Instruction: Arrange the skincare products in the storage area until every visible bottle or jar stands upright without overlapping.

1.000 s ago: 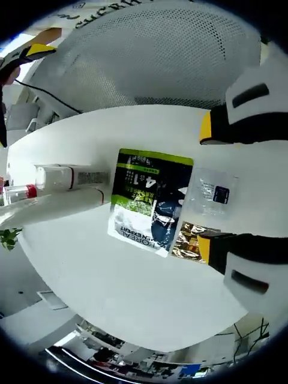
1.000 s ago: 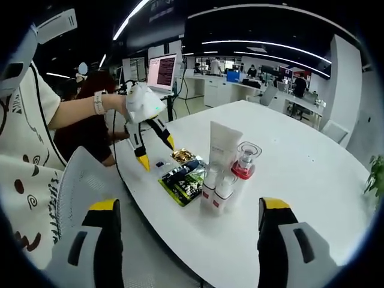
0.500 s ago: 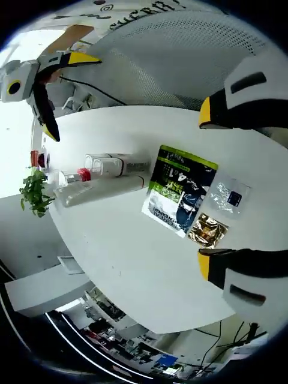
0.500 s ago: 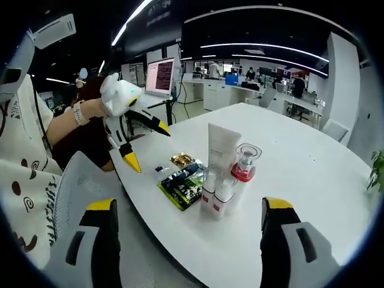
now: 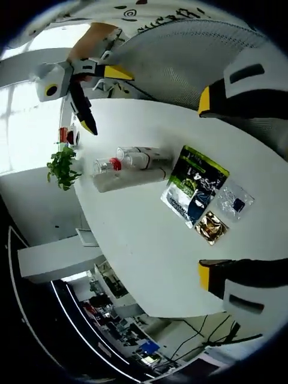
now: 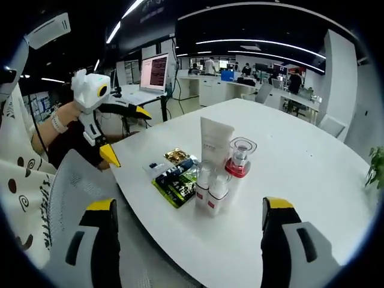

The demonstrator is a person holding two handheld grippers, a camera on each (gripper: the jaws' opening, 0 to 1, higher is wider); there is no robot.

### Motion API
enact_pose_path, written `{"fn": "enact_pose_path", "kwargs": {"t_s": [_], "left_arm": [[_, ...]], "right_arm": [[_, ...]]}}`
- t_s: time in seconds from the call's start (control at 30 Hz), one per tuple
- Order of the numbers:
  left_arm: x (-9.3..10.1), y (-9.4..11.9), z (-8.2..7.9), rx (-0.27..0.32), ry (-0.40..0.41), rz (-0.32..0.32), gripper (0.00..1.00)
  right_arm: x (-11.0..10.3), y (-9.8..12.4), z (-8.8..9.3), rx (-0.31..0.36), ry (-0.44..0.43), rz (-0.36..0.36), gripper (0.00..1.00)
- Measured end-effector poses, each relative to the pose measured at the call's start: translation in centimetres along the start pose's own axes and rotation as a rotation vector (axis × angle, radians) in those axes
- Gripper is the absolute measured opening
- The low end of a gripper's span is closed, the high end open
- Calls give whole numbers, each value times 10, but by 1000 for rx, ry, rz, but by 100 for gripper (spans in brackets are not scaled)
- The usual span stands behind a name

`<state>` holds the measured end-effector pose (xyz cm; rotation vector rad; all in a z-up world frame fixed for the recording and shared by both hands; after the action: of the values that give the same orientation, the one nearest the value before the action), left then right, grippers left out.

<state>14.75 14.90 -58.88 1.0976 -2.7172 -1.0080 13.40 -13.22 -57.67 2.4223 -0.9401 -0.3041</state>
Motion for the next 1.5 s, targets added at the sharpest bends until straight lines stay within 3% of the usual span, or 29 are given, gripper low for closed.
{"fn": "enact_pose_path", "kwargs": {"t_s": [0.27,0.5,1.5], "left_arm": [[4,14,5,31,28,-18,99],[6,23,4,100,88,-39,99],[10,37,11,111,162,-98,99]], "right_arm": [[-2,-2,-4,7,8,7,100],[-5,-6,-5,4,17,20,100],[-9,-5,-8,19,30,21,100]]}}
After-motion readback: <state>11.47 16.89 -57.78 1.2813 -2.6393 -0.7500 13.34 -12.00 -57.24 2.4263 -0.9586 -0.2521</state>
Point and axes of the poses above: the point that each gripper's makers call its tool centre point, and the gripper's own axes: y roughly backward along the fingers, x roughly to its right, z roughly out of its underside, the point moved 8 cm from there along y, roughly backward along the fingers, and after that the axes turned 3 degrees about -y, right-handed, at the moved point
